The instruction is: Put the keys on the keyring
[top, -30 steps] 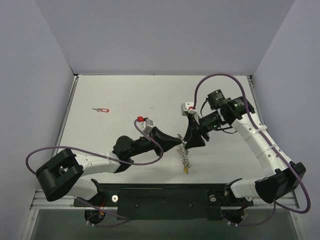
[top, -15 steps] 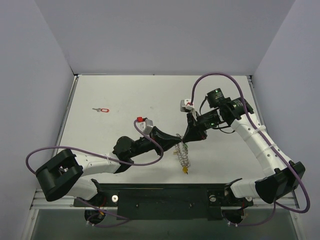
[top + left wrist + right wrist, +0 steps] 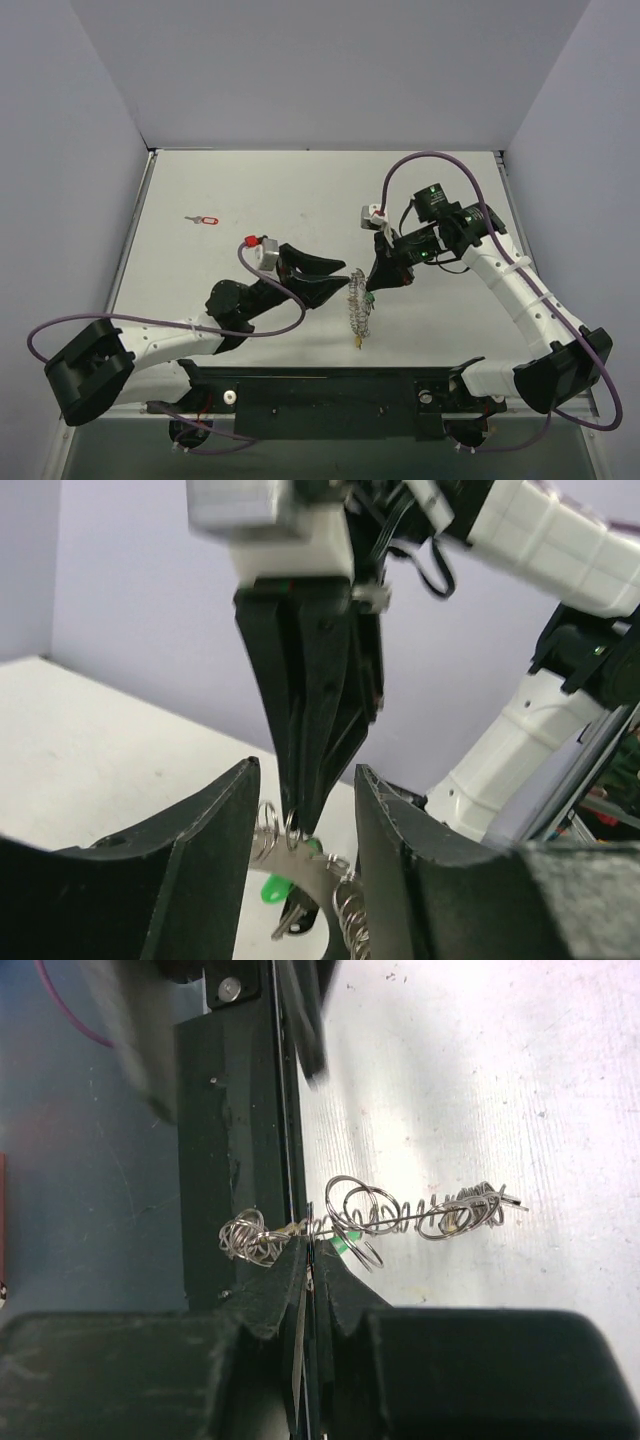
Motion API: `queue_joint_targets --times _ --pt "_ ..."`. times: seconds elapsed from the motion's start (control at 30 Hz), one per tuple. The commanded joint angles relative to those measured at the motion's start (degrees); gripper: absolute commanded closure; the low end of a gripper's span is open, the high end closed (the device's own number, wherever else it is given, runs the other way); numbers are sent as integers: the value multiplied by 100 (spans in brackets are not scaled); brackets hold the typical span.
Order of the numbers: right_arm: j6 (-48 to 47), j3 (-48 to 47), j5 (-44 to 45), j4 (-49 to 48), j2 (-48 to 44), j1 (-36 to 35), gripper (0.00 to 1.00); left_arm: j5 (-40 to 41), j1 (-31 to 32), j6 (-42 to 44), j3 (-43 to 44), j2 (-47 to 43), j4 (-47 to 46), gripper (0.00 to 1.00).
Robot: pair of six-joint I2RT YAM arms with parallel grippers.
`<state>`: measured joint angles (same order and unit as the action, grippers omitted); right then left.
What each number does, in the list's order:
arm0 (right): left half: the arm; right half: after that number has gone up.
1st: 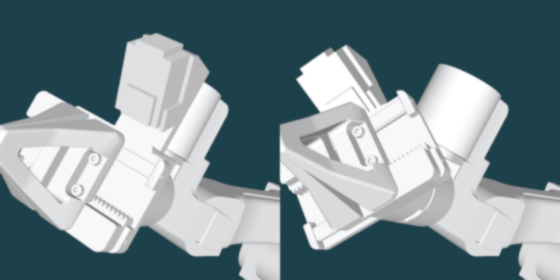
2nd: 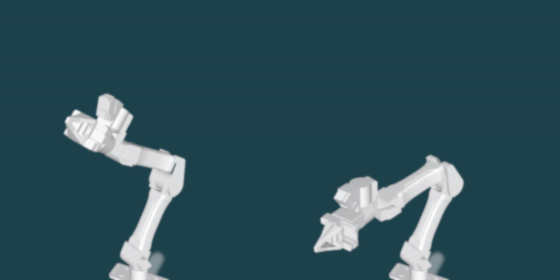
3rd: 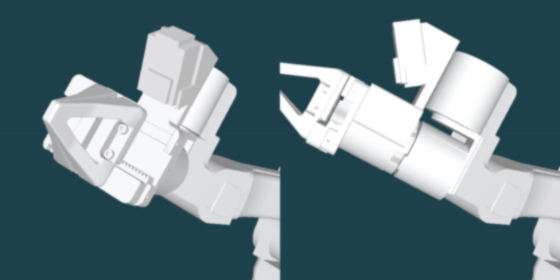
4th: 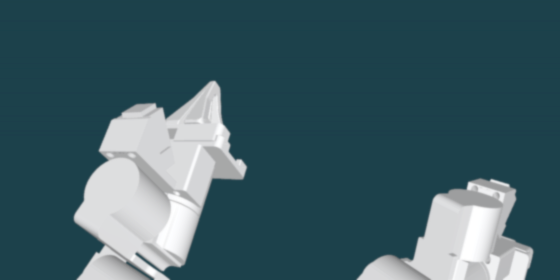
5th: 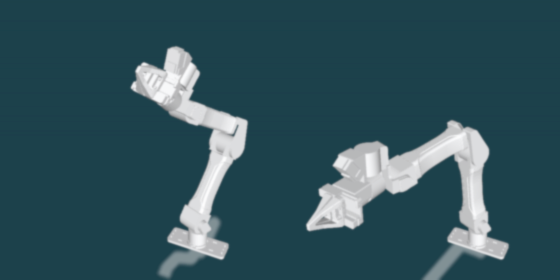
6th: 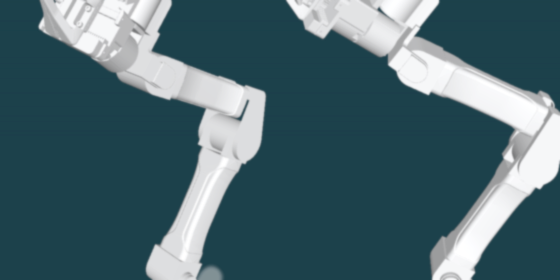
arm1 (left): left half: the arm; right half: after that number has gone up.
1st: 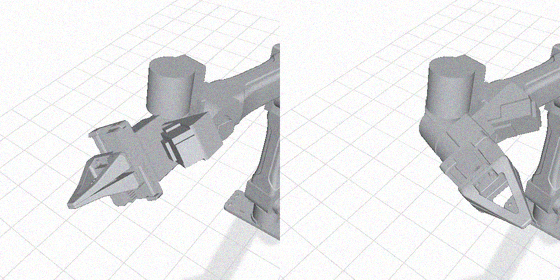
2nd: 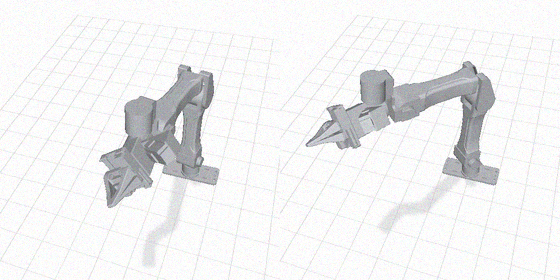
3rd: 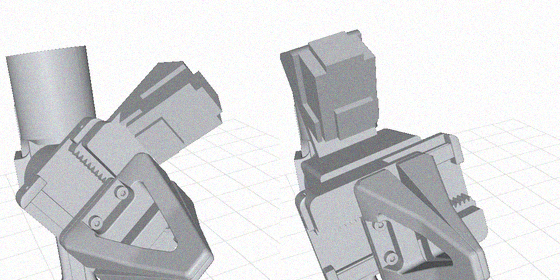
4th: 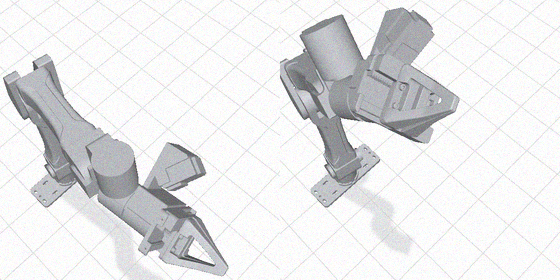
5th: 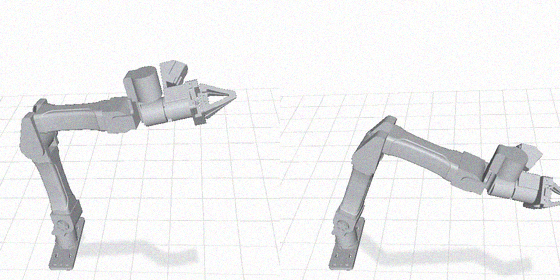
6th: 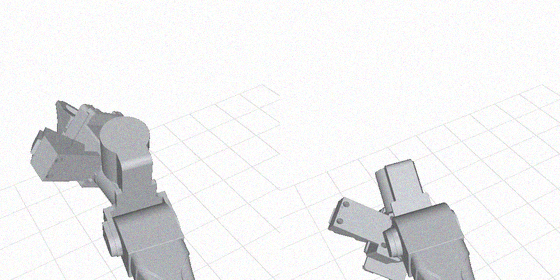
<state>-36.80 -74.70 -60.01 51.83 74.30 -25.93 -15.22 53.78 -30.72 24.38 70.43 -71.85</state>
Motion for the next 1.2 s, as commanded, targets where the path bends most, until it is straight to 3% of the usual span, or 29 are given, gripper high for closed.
queue_joint_targets --times 0.0,0.23,0.6,1.17 --pt "-12 78 -73 37 -214 -17 100 73 -139 206 101 -775 416 46" --pt "-915 -150 182 783 -74 -148 100 -1332 -184 874 935 -874 2506 46" --pt "-1629 -317 235 1408 23 -281 100 -2309 -122 2183 1675 -470 4020 51" --pt "-1603 -335 270 1452 40 -298 100 -2205 247 2544 2448 207 4969 66"
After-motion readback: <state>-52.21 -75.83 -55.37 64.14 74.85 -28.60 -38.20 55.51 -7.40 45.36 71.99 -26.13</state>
